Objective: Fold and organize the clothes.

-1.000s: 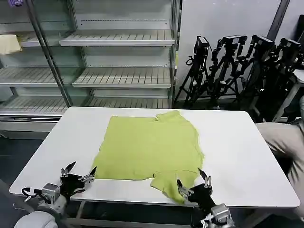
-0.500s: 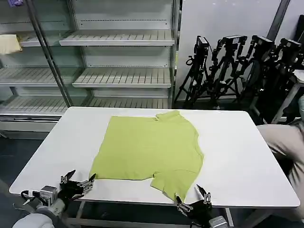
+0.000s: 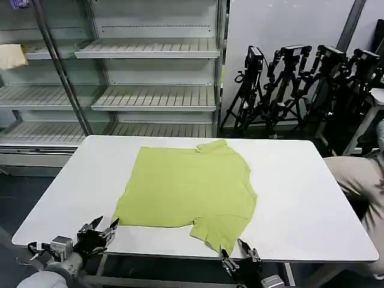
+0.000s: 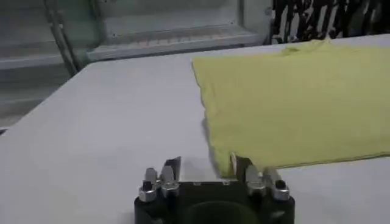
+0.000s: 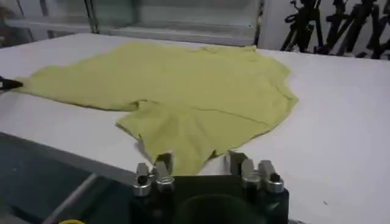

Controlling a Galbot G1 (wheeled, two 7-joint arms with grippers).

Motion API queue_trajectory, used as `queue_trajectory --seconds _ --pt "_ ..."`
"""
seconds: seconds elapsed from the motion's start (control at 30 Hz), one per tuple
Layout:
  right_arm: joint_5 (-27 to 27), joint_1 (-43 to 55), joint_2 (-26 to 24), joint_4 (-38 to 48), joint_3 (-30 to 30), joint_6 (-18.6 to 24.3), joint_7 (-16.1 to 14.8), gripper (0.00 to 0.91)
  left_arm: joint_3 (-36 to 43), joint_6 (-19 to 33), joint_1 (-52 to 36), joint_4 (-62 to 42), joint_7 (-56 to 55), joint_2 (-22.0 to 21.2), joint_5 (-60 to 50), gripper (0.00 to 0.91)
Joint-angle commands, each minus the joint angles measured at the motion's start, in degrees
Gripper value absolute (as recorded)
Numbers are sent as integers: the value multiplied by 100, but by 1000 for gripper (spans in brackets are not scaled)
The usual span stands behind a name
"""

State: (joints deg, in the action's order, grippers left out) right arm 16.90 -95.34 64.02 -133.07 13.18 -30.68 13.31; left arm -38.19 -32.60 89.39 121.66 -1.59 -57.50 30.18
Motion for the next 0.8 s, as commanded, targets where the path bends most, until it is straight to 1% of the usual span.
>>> queue_trajectory --seconds 0.03,0.13,0.2,0.3,0.4,0.53,0.67,0.8 --pt "161 -16 13 81 -12 144 8 0 20 -39 13 14 71 -26 34 10" --pt "156 1 26 122 16 389 -40 0 55 -35 8 57 73 -11 40 10" --pt "153 22 28 120 30 529 -86 0 126 78 -5 123 42 23 25 10" --pt "163 161 18 55 75 572 -115 0 244 176 -132 246 -3 93 -5 10" --pt "271 506 -9 -34 210 495 -126 0 288 320 -406 243 -69 175 68 10" --pt "530 1073 -46 64 407 314 -139 0 310 345 -977 102 -206 259 507 10" --pt "749 1946 -21 497 377 145 -119 0 514 356 -1652 -308 -299 245 847 10" --pt "899 2591 26 1020 252 11 -130 0 725 358 -2092 -664 -319 200 924 10"
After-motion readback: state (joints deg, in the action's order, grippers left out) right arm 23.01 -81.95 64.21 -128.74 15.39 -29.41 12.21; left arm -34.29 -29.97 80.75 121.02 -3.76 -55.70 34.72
